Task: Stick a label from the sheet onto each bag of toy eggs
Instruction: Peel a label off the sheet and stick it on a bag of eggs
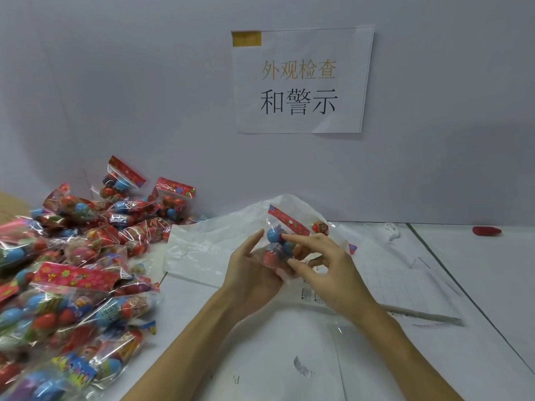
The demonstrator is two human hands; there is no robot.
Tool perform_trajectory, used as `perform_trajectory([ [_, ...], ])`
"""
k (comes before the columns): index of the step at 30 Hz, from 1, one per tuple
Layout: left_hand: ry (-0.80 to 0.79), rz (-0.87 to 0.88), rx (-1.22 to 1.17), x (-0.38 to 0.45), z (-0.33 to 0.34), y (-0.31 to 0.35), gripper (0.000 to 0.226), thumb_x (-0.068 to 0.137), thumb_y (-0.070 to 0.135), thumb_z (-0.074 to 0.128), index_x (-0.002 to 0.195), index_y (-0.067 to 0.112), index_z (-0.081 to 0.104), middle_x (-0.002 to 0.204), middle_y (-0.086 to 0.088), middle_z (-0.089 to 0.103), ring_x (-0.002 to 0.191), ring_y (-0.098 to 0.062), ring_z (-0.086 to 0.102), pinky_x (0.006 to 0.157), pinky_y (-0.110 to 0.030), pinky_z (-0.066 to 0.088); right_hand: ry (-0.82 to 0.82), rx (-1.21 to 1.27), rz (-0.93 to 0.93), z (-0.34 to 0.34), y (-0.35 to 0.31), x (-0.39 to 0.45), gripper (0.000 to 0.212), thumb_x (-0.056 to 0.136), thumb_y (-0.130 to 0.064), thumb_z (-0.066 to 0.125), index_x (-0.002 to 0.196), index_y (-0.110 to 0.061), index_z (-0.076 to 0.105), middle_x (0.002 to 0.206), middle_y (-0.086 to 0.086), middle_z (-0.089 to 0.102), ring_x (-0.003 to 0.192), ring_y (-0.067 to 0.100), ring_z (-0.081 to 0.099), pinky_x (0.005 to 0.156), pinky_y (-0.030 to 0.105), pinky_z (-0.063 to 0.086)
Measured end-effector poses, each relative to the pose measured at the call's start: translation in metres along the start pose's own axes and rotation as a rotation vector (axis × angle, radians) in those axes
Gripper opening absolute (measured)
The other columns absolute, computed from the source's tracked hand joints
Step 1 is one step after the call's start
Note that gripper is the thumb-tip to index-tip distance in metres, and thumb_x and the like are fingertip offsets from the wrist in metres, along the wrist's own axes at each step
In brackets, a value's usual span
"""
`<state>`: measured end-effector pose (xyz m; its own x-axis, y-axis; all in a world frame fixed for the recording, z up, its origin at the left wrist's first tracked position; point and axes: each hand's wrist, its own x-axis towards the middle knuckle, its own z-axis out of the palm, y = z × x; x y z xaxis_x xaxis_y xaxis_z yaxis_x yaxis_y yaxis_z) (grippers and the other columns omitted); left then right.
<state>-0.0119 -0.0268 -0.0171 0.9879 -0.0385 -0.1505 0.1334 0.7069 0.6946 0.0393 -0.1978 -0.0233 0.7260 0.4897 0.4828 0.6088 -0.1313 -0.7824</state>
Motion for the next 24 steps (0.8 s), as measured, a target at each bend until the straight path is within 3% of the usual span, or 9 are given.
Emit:
perform_trajectory([
  [2, 0.035, 0.047, 0.047, 0.003, -0.001, -0.002, 0.061, 0.1, 0.042, 0.044, 0.141, -0.001, 0.057, 0.141, -0.025, 0.062, 0.125, -0.034, 0.057, 0.101, -0.036, 0.039, 0.018, 0.029, 0.014, 0.001, 0.002, 0.002, 0.036, 0.098, -0.018, 0.072, 0.129, -0.036, 0.071, 0.114, -0.012, 0.07, 0.104, 0.009, 0.069, 0.084, 0.019, 0.056],
  [5, 0.124, 0.231, 0.355, 0.006, 0.003, -0.004, 0.048, 0.094, 0.034, 0.062, 0.138, 0.015, 0.06, 0.117, -0.009, 0.074, 0.095, -0.019, 0.073, 0.082, -0.028, 0.056, -0.027, 0.31, 0.167, 0.0, 0.002, 0.004, 0.034, 0.096, -0.04, 0.068, 0.127, -0.027, 0.071, 0.116, -0.008, 0.076, 0.109, 0.012, 0.073, 0.09, 0.029, 0.061],
  [8, 0.243, 0.32, 0.544, 0.008, -0.002, -0.005, 0.085, 0.08, 0.039, 0.081, 0.154, 0.031, 0.041, 0.119, -0.006, 0.077, 0.108, -0.025, 0.075, 0.096, -0.035, 0.057, -0.079, 0.377, 0.249, -0.002, 0.004, 0.004, 0.037, 0.091, -0.033, 0.078, 0.126, -0.032, 0.068, 0.113, -0.007, 0.078, 0.101, 0.018, 0.077, 0.09, 0.03, 0.062],
  [12, 0.158, 0.332, 0.465, 0.007, -0.01, -0.002, 0.083, 0.083, 0.037, 0.08, 0.154, 0.033, 0.039, 0.115, -0.008, 0.078, 0.106, -0.028, 0.076, 0.087, -0.04, 0.063, -0.028, 0.391, 0.286, -0.003, 0.006, 0.006, 0.034, 0.094, -0.038, 0.07, 0.125, -0.024, 0.07, 0.102, 0.002, 0.08, 0.094, 0.024, 0.079, 0.086, 0.035, 0.064],
  [16, 0.379, 0.562, 0.688, 0.01, -0.009, -0.005, 0.089, 0.085, 0.041, 0.08, 0.149, 0.065, 0.023, 0.112, 0.018, 0.07, 0.095, -0.005, 0.076, 0.074, -0.028, 0.063, 0.026, -0.22, 0.167, -0.021, 0.014, 0.005, 0.034, 0.098, -0.048, 0.065, 0.13, -0.035, 0.066, 0.114, -0.021, 0.071, 0.107, -0.002, 0.065, 0.095, 0.024, 0.054],
  [18, 0.437, 0.741, 0.981, 0.013, -0.013, -0.008, 0.059, 0.098, 0.03, 0.071, 0.144, 0.052, 0.042, 0.12, 0.011, 0.065, 0.092, -0.01, 0.075, 0.076, -0.023, 0.062, -0.139, -0.529, 0.143, -0.029, 0.018, 0.002, 0.053, 0.094, -0.044, 0.073, 0.143, -0.041, 0.054, 0.13, -0.03, 0.051, 0.12, -0.006, 0.047, 0.101, 0.02, 0.04],
  [20, 0.458, 0.82, 1.249, 0.013, -0.017, -0.011, 0.027, 0.102, 0.015, 0.064, 0.116, 0.037, 0.066, 0.132, -0.003, 0.054, 0.097, -0.014, 0.07, 0.087, -0.013, 0.056, -0.24, -0.582, 0.2, -0.031, 0.019, 0.001, 0.064, 0.092, -0.043, 0.076, 0.15, -0.041, 0.047, 0.136, -0.028, 0.047, 0.128, -0.002, 0.043, 0.105, 0.021, 0.036],
  [22, 0.407, 0.868, 1.352, 0.013, -0.021, -0.019, 0.023, 0.1, 0.006, 0.065, 0.098, 0.026, 0.075, 0.135, 0.002, 0.042, 0.106, -0.014, 0.065, 0.092, -0.009, 0.051, -0.25, -0.556, 0.206, -0.027, 0.02, 0.0, 0.065, 0.093, -0.038, 0.076, 0.151, -0.038, 0.047, 0.137, -0.019, 0.056, 0.13, 0.005, 0.049, 0.109, 0.024, 0.041],
  [24, 0.307, 0.837, 1.415, 0.013, -0.021, -0.026, 0.022, 0.1, 0.007, 0.064, 0.115, 0.019, 0.075, 0.14, 0.006, 0.033, 0.114, -0.013, 0.06, 0.1, -0.016, 0.051, -0.252, -0.536, 0.204, -0.023, 0.02, 0.0, 0.062, 0.094, -0.031, 0.076, 0.149, -0.034, 0.05, 0.132, -0.013, 0.059, 0.125, 0.008, 0.053, 0.108, 0.025, 0.043],
])
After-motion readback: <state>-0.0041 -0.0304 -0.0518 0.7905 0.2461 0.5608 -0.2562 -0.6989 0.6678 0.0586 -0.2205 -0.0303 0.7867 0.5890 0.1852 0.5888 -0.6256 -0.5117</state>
